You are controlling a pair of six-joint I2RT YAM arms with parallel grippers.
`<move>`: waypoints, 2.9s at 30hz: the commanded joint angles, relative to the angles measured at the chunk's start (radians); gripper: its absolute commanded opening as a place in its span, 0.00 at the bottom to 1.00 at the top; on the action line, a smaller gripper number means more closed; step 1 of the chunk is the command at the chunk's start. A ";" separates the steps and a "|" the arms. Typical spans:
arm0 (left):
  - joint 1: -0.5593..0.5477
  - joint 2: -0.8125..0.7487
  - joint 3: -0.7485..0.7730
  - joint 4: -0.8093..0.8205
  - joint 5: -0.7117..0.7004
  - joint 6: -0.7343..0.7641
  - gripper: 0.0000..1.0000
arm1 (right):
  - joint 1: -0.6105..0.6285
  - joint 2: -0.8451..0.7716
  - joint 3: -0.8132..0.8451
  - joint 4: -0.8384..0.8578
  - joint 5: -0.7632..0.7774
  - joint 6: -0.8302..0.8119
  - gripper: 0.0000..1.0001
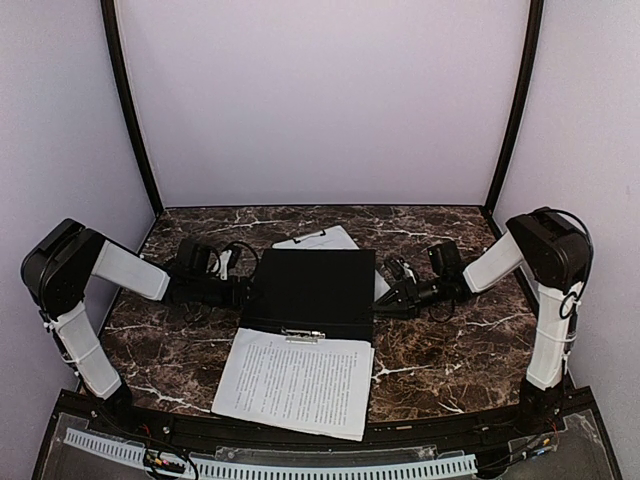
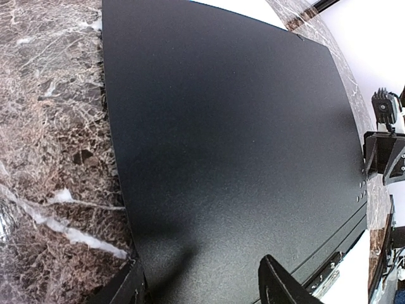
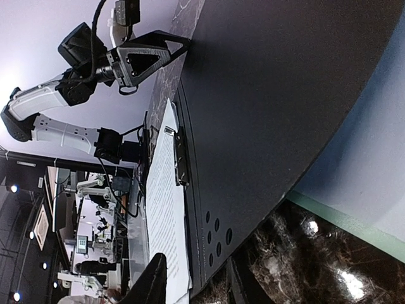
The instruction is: Put the files into the folder
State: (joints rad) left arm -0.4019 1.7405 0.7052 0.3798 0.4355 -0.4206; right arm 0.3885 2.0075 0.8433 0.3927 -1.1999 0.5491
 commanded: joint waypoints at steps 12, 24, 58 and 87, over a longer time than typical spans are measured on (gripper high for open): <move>-0.037 0.042 0.017 -0.092 0.149 0.030 0.61 | 0.078 -0.093 0.049 -0.185 0.032 -0.392 0.32; -0.037 0.037 -0.018 -0.045 0.168 -0.007 0.61 | 0.091 -0.074 -0.010 0.172 0.097 -0.017 0.28; -0.021 -0.248 -0.078 0.085 0.065 0.467 0.75 | 0.031 -0.007 0.589 -1.103 -0.080 -1.087 0.06; 0.047 -0.228 -0.019 0.145 0.399 0.257 0.01 | -0.018 0.009 0.581 -0.971 0.140 -0.836 0.62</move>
State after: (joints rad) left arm -0.3725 1.6035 0.7330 0.4915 0.8726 -0.1135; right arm 0.3828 2.0506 1.4429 -0.6403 -1.1271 -0.4099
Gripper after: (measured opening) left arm 0.023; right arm 0.524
